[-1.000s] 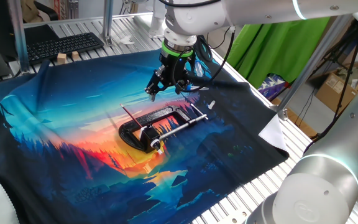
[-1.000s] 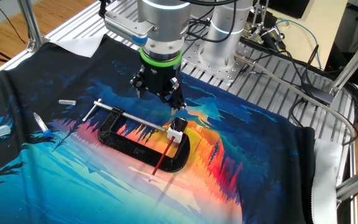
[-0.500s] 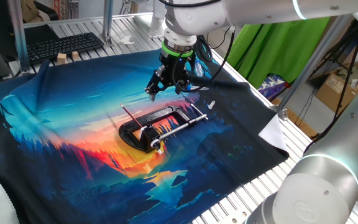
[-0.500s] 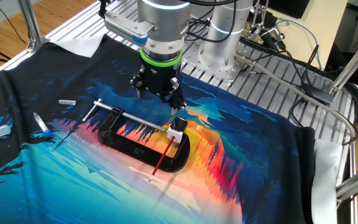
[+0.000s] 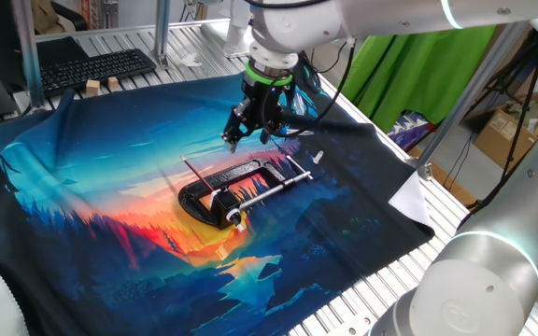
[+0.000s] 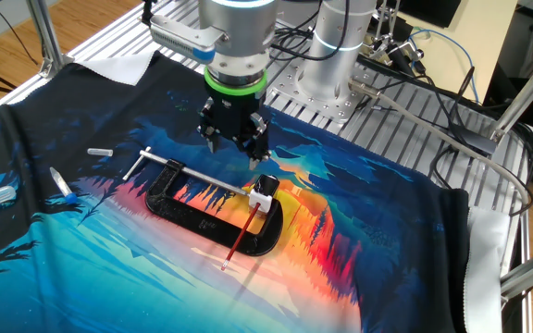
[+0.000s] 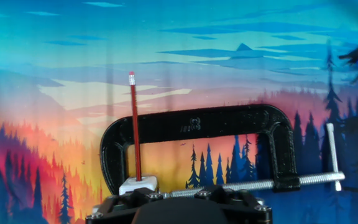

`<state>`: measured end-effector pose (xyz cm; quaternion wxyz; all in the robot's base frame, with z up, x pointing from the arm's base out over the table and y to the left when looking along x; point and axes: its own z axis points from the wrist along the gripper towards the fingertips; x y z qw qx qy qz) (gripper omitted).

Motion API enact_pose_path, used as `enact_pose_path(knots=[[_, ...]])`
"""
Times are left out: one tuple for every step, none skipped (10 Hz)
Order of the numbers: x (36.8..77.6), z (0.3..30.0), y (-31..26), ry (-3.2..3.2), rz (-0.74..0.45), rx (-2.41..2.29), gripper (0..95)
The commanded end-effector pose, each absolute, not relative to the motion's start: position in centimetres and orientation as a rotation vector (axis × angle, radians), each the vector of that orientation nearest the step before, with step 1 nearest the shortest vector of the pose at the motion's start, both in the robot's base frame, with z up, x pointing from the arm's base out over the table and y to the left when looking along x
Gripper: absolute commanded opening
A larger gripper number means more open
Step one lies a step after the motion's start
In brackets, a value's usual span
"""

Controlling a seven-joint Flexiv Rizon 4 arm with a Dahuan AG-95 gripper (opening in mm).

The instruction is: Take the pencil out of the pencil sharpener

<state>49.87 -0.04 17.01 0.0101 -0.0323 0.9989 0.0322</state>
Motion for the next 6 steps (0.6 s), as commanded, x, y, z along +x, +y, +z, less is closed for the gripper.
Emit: enact_pose_path(knots=[[49.96, 16.98, 0.01, 3.118, 0.11, -0.111, 0.0], [49.96, 16.98, 0.01, 3.118, 0.11, -0.112, 0.0], [49.98, 16.91, 0.04, 3.118, 0.111, -0.116, 0.0], [50.1, 16.62, 0.22, 3.117, 0.114, -0.114, 0.0], [50.25, 16.35, 0.47, 3.115, 0.113, -0.108, 0.0], [50.42, 16.1, 0.69, 3.116, 0.114, -0.09, 0.0]])
